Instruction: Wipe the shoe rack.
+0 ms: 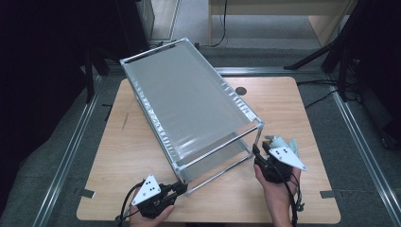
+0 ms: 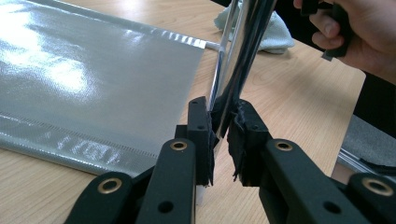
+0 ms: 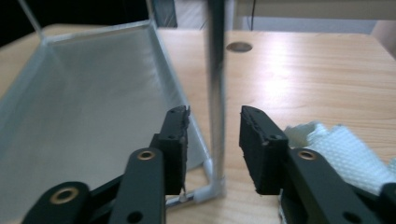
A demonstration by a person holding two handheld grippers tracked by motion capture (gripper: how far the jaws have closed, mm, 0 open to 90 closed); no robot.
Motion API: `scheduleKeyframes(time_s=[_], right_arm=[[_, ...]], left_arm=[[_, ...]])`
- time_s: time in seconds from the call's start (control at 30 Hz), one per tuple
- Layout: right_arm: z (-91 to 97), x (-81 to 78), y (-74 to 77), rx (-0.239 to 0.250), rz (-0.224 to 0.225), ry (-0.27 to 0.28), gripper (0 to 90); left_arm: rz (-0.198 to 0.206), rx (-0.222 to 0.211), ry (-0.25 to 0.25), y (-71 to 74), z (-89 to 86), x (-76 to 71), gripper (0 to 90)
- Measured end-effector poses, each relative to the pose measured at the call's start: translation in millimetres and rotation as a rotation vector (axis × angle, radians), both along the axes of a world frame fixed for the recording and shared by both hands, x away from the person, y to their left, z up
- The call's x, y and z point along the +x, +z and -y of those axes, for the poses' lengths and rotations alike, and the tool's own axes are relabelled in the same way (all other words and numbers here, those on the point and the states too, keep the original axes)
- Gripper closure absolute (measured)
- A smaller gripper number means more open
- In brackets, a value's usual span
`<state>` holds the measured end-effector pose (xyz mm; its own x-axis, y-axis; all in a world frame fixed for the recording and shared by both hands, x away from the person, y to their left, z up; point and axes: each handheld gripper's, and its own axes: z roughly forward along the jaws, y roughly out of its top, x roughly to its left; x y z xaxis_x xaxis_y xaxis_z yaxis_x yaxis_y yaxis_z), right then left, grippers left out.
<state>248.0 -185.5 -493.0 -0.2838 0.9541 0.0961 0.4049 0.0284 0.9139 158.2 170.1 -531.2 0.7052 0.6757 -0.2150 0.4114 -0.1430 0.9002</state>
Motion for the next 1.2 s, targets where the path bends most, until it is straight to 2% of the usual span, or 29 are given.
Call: scheduleKeyframes(time_s=[0.07, 0.17, 0.2, 0.33, 0.53, 0.7, 0.77, 0.8, 0.87, 1.0, 1.2], right_arm=[[-1.3, 8.2, -2.2, -0.010, -0.033, 0.012, 61.3], [-4.1, 18.9, -7.0, -0.020, -0.052, 0.019, 77.1], [-4.8, 21.4, -7.3, -0.031, -0.051, 0.006, 79.2], [-7.7, 31.6, -7.6, -0.041, -0.042, 0.010, 80.1], [-20.6, 56.8, -4.5, -0.062, -0.063, -0.001, 80.5], [-31.9, 79.7, -3.0, -0.081, -0.085, 0.017, 80.5], [-33.2, 84.9, -1.7, -0.071, -0.105, 0.017, 77.5], [-31.9, 85.9, -1.6, -0.040, -0.124, 0.027, 71.1], [-27.6, 81.6, -2.2, 0.002, -0.136, 0.053, 61.0], [-16.1, 55.6, -5.5, -0.016, -0.117, 0.070, 54.6], [4.2, 0.3, -11.2, -0.044, -0.108, 0.080, 42.7]], left_arm=[[0.000, 0.001, 0.002, 0.2, 0.3, -0.2, 79.6], [0.000, 0.002, 0.002, 0.3, 0.2, -0.3, 79.7], [0.003, 0.006, 0.001, 0.3, 0.4, 0.1, 79.7], [0.008, 0.015, -0.009, 2.4, 3.3, 3.8, 80.1], [0.010, 0.021, -0.030, 2.5, 12.2, 5.7, 80.3], [0.025, 0.031, -0.096, 1.8, 30.8, 2.8, 80.5], [0.028, 0.040, -0.112, 2.5, 36.6, 2.4, 80.6], [0.029, 0.041, -0.115, 2.6, 38.4, 2.6, 80.7], [0.027, 0.037, -0.118, 2.4, 40.4, 4.3, 80.7], [0.025, 0.023, -0.123, 1.4, 45.0, 11.5, 80.4], [0.024, 0.007, -0.135, 0.4, 59.1, 27.2, 79.9]])
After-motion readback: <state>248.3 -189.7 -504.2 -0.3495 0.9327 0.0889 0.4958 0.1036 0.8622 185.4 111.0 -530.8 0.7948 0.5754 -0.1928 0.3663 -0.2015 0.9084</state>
